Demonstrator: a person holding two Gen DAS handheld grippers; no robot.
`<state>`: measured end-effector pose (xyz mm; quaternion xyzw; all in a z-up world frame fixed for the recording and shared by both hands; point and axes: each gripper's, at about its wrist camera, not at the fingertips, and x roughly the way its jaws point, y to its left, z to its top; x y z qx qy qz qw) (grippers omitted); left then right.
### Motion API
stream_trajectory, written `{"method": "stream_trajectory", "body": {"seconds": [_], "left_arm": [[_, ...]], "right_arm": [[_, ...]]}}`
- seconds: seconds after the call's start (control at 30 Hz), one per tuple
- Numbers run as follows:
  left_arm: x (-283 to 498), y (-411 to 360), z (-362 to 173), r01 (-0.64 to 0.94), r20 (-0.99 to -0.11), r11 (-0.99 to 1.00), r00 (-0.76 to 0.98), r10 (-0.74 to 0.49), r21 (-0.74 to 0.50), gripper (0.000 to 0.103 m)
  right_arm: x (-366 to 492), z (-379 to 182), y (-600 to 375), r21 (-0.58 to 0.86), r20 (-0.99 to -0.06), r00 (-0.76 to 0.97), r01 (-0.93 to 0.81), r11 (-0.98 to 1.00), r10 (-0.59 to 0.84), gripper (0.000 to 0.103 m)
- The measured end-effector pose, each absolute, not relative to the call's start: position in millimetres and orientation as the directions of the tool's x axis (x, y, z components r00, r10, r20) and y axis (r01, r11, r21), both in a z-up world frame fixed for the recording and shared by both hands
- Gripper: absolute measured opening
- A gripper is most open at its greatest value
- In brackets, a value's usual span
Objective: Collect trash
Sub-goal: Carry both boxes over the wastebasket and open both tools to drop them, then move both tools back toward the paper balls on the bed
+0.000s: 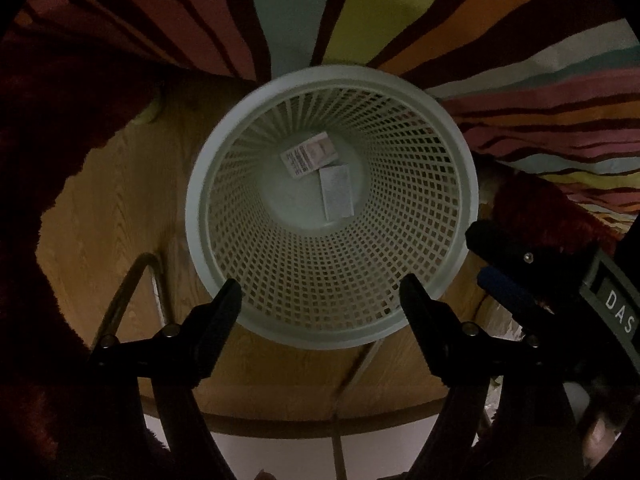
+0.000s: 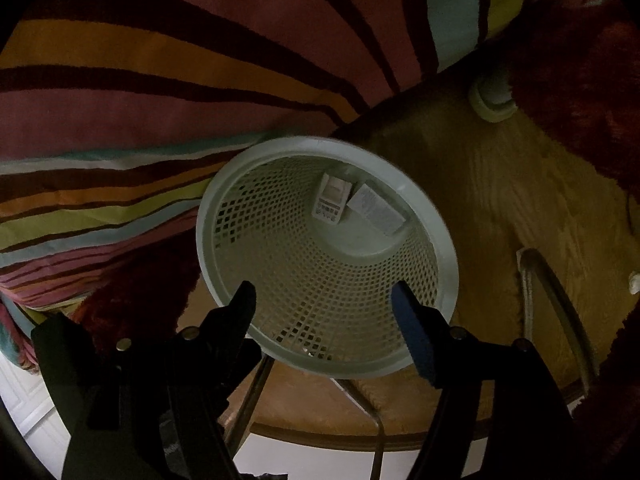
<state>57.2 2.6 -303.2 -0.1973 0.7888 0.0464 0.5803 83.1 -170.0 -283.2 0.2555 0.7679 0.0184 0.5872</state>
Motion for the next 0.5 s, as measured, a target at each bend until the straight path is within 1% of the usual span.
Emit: {"method": "stream_trajectory", "body": {"seconds": [0.17, 0.3, 0.4, 0.5], "left_arm": [[57.9, 1.8, -281.4, -0.332, -0.953, 0.927, -0.182, -0.244, -0.174, 0.079], [58.9, 4.1, -259.1, -0.308, -0.968, 0.933, -0.107, -0.228, -0.185, 0.079], [58.2, 9.6, -240.9, -0.302, -0.974, 0.932, -0.044, -0.223, -0.200, 0.079], [57.4, 13.1, -220.8, -0.286, -0.980, 0.938, 0.031, -0.194, -0.195, 0.079]], "right_arm": [[82.8, -262.2, -170.9, 0.349, -0.905, -0.124, 0.328, 0.878, 0.406, 0.067], [82.4, -236.4, -172.5, 0.340, -0.928, -0.057, 0.273, 0.900, 0.368, 0.067], [82.0, -210.9, -174.2, 0.336, -0.940, 0.017, 0.221, 0.916, 0.340, 0.067], [80.5, -181.6, -173.7, 0.314, -0.947, 0.117, 0.152, 0.937, 0.298, 0.067]]}}
